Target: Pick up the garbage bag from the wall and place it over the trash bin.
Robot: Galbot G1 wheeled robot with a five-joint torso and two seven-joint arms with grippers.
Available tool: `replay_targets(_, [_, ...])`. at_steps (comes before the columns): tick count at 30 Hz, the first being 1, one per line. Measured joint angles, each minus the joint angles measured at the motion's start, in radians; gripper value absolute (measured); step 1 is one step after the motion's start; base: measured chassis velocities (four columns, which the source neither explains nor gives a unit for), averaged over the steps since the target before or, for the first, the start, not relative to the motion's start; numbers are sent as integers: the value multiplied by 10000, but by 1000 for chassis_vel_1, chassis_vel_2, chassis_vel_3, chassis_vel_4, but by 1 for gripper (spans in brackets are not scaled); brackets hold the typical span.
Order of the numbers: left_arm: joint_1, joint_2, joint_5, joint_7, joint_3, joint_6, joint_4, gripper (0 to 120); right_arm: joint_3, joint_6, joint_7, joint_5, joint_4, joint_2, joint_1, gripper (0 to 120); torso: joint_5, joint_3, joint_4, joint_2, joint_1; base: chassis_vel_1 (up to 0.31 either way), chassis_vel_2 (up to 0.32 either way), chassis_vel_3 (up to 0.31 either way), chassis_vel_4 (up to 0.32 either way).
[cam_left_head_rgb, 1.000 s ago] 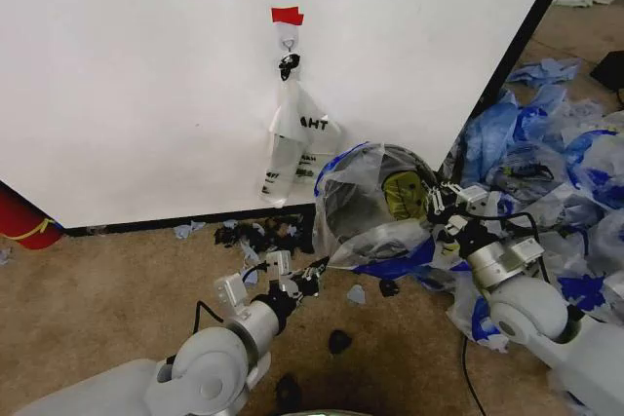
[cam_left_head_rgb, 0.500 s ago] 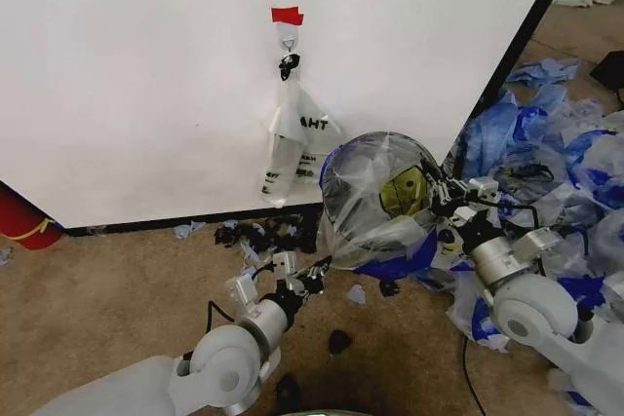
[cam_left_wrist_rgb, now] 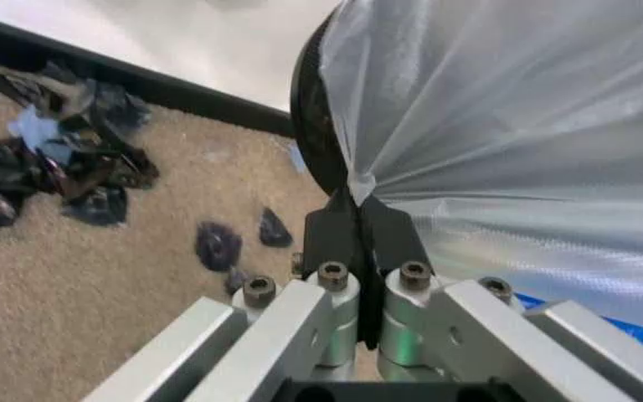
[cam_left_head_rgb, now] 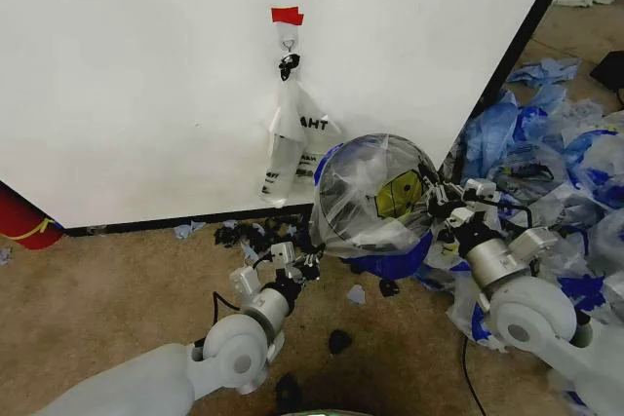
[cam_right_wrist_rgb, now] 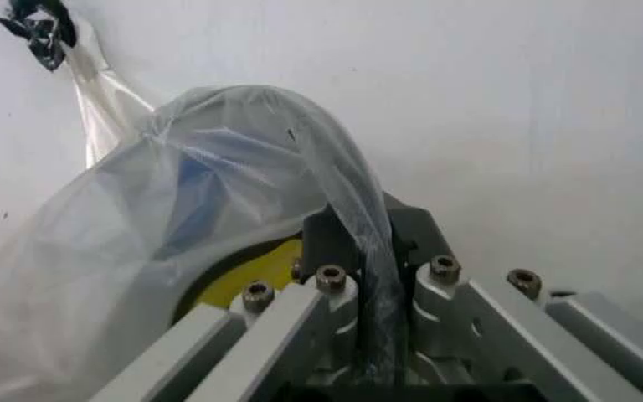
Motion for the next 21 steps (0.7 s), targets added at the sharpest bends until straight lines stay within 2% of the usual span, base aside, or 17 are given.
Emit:
replay_targets(11, [113, -244, 620, 128, 47, -404, 466, 0, -69, -194, 454, 398, 284, 232, -25, 0, 0, 0, 0, 0, 0, 0, 0, 0, 0])
replay_targets(17, [465, -53, 595, 486, -162, -450, 114, 0, -128, -263, 773, 426, 258, 475, 30, 0, -1, 0, 0, 0, 0, 0, 0, 0, 0])
replay_targets(21, [988, 317, 352, 1141, -409, -417, -654, 18, -61, -272, 1131, 1028, 320, 799, 173, 0, 1, 0, 0, 0, 0, 0, 0, 0, 0])
